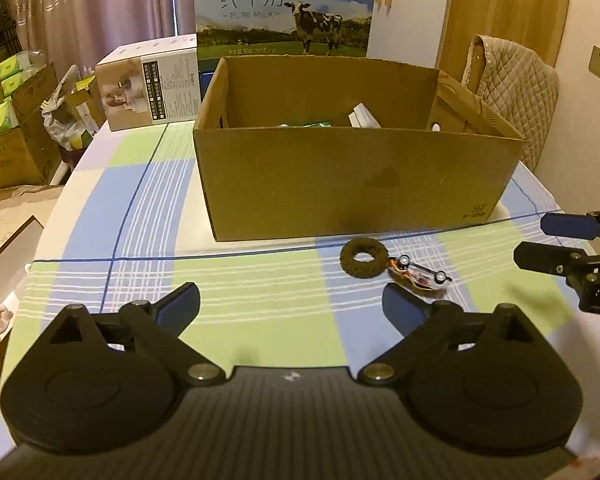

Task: Organize objects
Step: 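Withdraw both tools from the box toward the brown ring and toy car, then lower right tool onto toy car and close on it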

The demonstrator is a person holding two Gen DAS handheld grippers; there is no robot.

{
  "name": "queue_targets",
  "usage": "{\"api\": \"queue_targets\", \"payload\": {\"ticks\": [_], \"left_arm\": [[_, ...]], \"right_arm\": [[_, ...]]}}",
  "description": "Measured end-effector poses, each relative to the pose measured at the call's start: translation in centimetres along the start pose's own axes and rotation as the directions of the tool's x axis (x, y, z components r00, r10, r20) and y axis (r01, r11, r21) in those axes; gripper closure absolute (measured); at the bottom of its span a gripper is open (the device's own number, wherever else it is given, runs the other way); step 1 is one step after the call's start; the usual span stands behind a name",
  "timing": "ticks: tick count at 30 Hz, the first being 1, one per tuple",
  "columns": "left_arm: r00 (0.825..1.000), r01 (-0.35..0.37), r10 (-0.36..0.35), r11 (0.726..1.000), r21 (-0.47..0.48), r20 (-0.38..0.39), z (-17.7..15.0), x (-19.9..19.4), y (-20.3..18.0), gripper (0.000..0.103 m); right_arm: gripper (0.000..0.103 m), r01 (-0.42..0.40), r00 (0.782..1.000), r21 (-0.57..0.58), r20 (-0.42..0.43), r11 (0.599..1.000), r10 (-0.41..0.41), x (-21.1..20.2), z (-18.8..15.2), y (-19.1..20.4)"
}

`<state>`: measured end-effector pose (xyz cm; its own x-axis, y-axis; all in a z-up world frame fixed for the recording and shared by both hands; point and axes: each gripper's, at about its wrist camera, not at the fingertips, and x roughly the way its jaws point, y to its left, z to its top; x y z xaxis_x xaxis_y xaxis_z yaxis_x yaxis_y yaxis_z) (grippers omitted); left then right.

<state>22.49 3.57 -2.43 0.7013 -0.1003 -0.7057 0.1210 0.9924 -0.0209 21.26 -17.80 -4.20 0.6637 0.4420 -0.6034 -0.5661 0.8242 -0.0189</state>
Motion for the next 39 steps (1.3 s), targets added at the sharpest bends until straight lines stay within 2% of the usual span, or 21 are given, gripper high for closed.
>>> {"api": "queue_targets", "payload": {"ticks": [4,10,15,22,29,39], "left_arm": [[1.0,0.02,-0.021,0.999,-0.045,-0.009,-1.1,1.3,0.7,0.006],[0.998,0.051,-0.054,0.995,-0.085,-0.039,-0.9,3.1,0.8,0.004],[0.998,0.016,-0.017,1.0,-0.019,-0.053,-0.7,4.5,0.5,0.004],[0.999,0.037,-0.036,0.999,0.029,-0.025,-0.8,5.4,0.8,0.005],[0.999,0.045,-0.044,0.995,0.093,-0.012,-0.6,6.4,0.1,0.007],[0.997,0.079,-0.076,0.992,0.099,-0.034,-0.6,7.9,-0.1,0.011]], "right_arm": [[0.047,-0.024,0.999,-0.068,-0.027,0.997,0.023,1.6,-0.8,0.5],[0.047,-0.07,0.997,-0.112,-0.048,0.991,0.065,3.6,-1.1,0.8],[0.047,-0.082,0.994,-0.131,-0.079,0.988,0.072,5.4,-1.3,0.9],[0.048,-0.086,0.993,-0.166,-0.091,0.982,0.072,6.9,-1.5,1.3],[0.06,-0.1,0.99,-0.194,-0.112,0.976,0.08,8.1,-1.5,1.7],[0.067,-0.11,0.988,-0.197,-0.124,0.974,0.087,9.1,-1.5,1.6]]}}
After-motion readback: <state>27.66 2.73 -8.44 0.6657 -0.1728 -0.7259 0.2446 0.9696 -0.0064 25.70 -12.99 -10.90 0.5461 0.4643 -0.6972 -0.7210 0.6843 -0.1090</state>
